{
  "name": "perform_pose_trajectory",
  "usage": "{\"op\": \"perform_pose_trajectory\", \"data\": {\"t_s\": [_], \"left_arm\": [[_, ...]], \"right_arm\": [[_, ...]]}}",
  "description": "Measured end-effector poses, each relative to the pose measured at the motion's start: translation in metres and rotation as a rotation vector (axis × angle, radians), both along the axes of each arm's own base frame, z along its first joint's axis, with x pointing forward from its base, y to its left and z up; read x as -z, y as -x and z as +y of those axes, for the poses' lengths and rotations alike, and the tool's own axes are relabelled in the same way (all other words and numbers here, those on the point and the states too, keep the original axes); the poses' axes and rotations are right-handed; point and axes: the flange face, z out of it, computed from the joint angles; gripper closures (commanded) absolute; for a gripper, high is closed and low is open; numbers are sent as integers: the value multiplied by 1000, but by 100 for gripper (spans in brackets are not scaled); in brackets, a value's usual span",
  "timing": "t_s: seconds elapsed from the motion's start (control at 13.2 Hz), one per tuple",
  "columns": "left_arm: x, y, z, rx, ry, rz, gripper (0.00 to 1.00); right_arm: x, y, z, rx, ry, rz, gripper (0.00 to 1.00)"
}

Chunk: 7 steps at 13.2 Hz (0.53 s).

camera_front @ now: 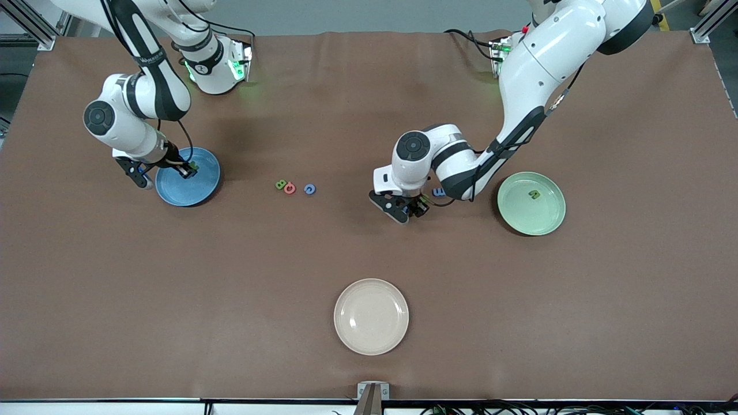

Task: Sort uppercase to blue plate, lowercase to green plate
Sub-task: 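Place N on blue plate with the right gripper while the left gripper grasps plus, then place plus on green plate with the left gripper while the right gripper grasps B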

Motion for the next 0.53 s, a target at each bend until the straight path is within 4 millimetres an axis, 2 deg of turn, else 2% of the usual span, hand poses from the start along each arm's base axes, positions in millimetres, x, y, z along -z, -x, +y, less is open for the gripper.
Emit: {"op": "perform_pose_trajectory", "data": {"t_s": [0.15,0.3,0.38,0.53], "left_arm": [[0,0,0,1,1,0,65],[-1,1,-2,2,3,-1,79],[-2,0,-3,3,5,-2,82],[-3,-2,-2,-2,6,-6,83]], "right_arm": [[1,-2,10,-29,0,-3,0],[-6,-13,26,-69,0,-27,0],[-13,-21,38,-82,0,-48,0],[-27,-36,59,-55,4,-86,0]]}}
